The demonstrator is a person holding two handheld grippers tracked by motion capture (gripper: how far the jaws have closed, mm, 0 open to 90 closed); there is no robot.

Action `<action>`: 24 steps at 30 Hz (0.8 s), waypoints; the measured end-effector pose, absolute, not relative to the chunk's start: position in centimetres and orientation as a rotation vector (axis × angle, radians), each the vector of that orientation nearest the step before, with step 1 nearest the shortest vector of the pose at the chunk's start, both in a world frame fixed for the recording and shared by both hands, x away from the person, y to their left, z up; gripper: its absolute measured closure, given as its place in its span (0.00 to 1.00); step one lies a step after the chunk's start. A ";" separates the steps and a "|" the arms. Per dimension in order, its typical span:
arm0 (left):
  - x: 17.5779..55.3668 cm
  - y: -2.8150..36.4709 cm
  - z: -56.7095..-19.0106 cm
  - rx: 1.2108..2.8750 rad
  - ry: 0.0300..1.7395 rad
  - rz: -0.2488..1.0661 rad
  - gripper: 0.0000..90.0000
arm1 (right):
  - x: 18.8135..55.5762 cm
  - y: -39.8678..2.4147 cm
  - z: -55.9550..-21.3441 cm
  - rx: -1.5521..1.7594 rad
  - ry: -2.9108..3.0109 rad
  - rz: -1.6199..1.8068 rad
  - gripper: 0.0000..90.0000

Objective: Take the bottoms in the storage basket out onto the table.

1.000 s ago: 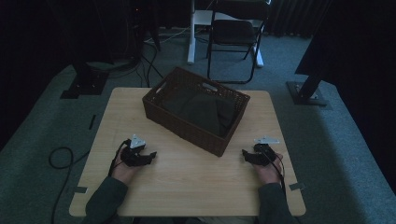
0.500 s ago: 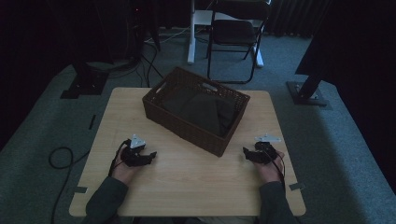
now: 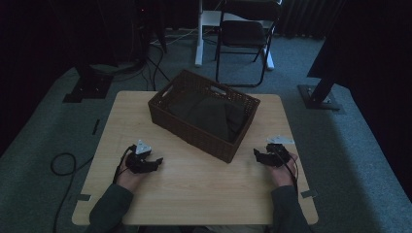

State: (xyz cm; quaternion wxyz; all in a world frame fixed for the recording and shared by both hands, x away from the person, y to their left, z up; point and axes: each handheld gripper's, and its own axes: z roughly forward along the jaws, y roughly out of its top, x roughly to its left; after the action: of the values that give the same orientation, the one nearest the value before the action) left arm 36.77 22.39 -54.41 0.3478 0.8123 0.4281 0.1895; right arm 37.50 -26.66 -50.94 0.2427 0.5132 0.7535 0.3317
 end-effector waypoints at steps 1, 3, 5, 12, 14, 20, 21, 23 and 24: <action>36.8 22.4 -54.4 2.106 1.110 0.491 0.38 | 37.6 -26.6 -50.8 1.400 2.060 0.907 0.36; 36.8 22.4 -54.4 2.106 1.110 0.491 0.38 | 37.7 -26.6 -50.6 1.395 2.060 0.906 0.36; 36.8 22.4 -54.4 2.106 1.110 0.491 0.38 | 37.8 -26.5 -50.4 1.392 2.058 0.911 0.36; 36.8 22.4 -54.4 2.105 1.112 0.492 0.38 | 38.0 -26.3 -49.5 1.373 2.053 0.907 0.36; 36.8 22.4 -54.4 2.105 1.113 0.493 0.38 | 38.1 -26.3 -49.4 1.372 2.051 0.907 0.36; 36.8 22.4 -54.4 2.105 1.113 0.493 0.38 | 38.2 -26.0 -49.0 1.359 2.049 0.909 0.36; 36.8 22.4 -54.4 2.105 1.114 0.493 0.38 | 38.3 -25.9 -48.9 1.356 2.049 0.909 0.36; 36.8 22.4 -54.4 2.106 1.113 0.494 0.38 | 38.4 -25.8 -48.7 1.354 2.050 0.907 0.36; 36.8 22.4 -54.4 2.105 1.113 0.494 0.38 | 38.4 -25.7 -48.6 1.350 2.053 0.903 0.36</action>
State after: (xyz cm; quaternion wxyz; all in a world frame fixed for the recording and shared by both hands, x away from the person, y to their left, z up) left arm 36.76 22.36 -54.41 0.3473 0.8117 0.4292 0.1905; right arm 38.44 -25.71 -48.62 0.2590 0.4981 0.7574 0.3333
